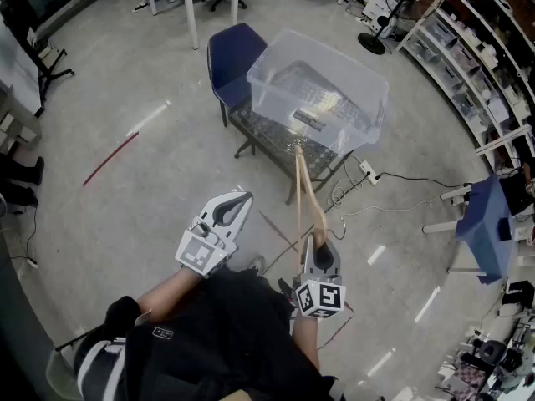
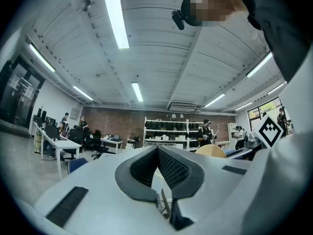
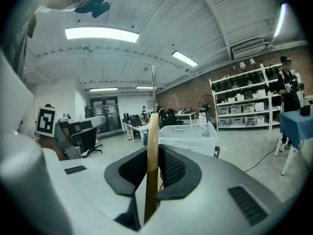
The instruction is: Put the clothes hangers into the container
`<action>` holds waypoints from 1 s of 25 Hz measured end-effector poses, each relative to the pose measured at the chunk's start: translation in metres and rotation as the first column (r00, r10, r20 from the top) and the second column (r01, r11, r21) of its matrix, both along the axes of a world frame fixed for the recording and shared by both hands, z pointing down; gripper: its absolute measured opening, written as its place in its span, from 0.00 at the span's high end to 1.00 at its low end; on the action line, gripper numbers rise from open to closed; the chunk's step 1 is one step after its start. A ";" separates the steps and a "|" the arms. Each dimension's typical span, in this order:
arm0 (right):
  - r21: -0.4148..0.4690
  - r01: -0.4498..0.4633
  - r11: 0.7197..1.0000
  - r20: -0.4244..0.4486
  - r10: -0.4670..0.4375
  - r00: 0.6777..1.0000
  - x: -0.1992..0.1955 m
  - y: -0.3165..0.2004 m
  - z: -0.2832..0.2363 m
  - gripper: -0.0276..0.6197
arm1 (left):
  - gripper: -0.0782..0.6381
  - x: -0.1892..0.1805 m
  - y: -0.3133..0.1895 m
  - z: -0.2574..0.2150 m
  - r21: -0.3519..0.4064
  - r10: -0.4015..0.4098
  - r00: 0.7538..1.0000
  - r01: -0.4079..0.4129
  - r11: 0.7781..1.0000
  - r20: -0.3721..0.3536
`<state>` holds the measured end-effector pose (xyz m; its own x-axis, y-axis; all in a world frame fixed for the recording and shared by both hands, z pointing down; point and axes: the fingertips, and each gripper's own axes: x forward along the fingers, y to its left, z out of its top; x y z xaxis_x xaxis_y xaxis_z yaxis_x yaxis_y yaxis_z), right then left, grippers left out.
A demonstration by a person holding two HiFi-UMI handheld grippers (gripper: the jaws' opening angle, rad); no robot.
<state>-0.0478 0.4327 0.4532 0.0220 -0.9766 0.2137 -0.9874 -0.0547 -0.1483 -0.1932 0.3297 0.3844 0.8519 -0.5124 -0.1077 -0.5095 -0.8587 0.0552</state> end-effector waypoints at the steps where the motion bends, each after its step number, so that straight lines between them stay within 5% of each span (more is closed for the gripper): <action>1: 0.000 0.000 1.000 0.000 0.000 1.000 0.000 -0.001 0.001 0.85 | 0.87 0.000 -0.001 0.001 -0.005 0.000 1.000 0.000 1.000 -0.001; 25: 0.010 0.007 1.000 0.008 -0.007 1.000 0.023 -0.005 0.009 0.85 | 0.87 0.028 -0.007 0.014 -0.043 0.008 0.999 -0.006 0.999 0.039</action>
<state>-0.0247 0.4280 0.4623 0.0137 -0.9788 0.2042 -0.9865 -0.0466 -0.1570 -0.1656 0.3231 0.3981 0.8586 -0.5099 -0.0525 -0.5061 -0.8595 0.0720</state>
